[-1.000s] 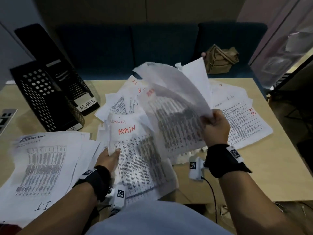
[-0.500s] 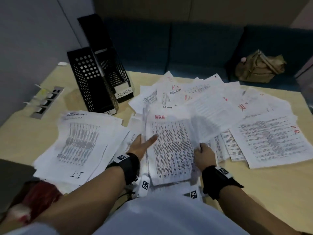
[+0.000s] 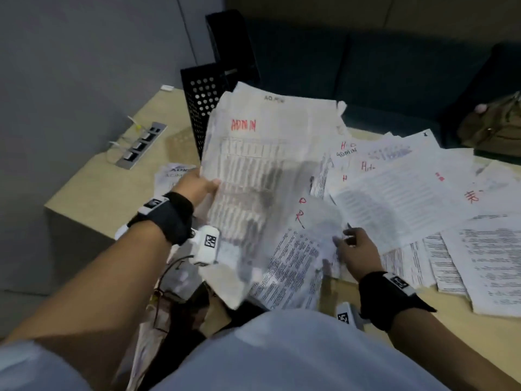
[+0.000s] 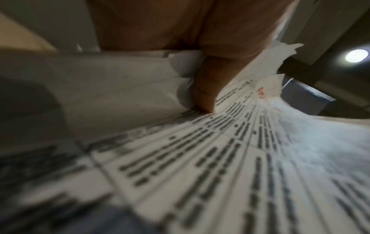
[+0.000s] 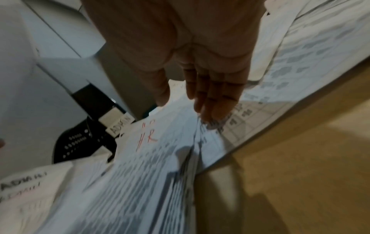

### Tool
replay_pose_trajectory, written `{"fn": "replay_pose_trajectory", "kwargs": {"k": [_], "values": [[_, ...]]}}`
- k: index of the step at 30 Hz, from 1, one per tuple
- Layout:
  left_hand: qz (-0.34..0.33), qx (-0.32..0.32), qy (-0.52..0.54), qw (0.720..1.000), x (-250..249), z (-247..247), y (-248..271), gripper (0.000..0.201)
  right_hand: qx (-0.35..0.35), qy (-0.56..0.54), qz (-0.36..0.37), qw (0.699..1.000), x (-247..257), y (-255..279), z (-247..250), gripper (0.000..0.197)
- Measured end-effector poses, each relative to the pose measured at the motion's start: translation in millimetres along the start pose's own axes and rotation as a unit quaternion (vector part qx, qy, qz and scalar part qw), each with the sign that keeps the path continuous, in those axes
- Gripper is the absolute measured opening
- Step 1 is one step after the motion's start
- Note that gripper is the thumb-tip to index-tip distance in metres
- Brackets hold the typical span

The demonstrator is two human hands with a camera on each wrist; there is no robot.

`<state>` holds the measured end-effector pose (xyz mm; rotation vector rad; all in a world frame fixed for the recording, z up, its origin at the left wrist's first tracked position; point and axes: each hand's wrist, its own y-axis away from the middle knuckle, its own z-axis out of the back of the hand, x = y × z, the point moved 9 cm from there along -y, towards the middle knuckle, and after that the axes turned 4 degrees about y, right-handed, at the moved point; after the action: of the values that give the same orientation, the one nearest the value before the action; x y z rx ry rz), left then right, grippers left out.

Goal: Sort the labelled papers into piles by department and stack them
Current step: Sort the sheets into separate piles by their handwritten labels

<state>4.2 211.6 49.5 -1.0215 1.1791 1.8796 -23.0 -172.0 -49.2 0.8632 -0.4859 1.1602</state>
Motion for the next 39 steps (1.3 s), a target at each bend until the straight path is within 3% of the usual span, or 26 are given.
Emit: {"fn": "replay_pose_trajectory", "kwargs": {"k": [3,6,9,12,15,19,24,28,31,33,35,37,39], "values": [[0.043,-0.043,-0.163,0.985,26,62,-19,0.022,0.016,0.103,-0.014,0.994,-3,-2,-27,0.055],[0.101,-0.067,-0.278,0.953,69,103,-25,0.022,-0.014,0.131,-0.015,0.991,-5,-7,-36,0.062],[0.121,-0.114,-0.288,0.943,109,123,-34,0.018,-0.026,0.154,-0.017,0.988,-3,-10,-38,0.063],[0.116,-0.126,-0.284,0.943,127,119,-39,0.011,0.002,0.197,-0.029,0.980,-19,-22,-54,0.095],[0.093,-0.125,-0.279,0.948,127,111,-49,0.011,0.020,0.225,-0.030,0.974,-59,-48,-73,0.110],[0.072,-0.120,-0.277,0.951,117,106,-65,0.016,0.000,0.204,-0.037,0.978,-8,-21,-54,0.099],[0.081,-0.101,-0.269,0.954,113,105,-84,0.019,-0.006,0.170,-0.059,0.984,3,-16,-50,0.091],[0.098,-0.101,-0.345,0.928,112,114,-87,0.024,-0.012,0.163,-0.052,0.985,0,-15,-49,0.093],[0.105,-0.182,-0.397,0.894,99,123,-72,0.045,-0.006,0.167,-0.029,0.986,4,-12,-48,0.096],[0.033,-0.239,-0.422,0.874,67,106,-58,0.064,0.010,0.175,-0.009,0.985,6,-12,-49,0.096],[-0.093,-0.223,-0.422,0.874,29,60,-43,0.064,-0.004,0.152,0.001,0.988,6,-11,-41,0.090],[-0.198,-0.130,-0.399,0.886,5,-6,-24,0.051,-0.082,0.155,0.025,0.984,9,-10,-14,0.077],[-0.255,-0.004,-0.366,0.895,0,-76,1,0.033,-0.147,0.225,0.026,0.963,10,-15,19,0.072]]}}
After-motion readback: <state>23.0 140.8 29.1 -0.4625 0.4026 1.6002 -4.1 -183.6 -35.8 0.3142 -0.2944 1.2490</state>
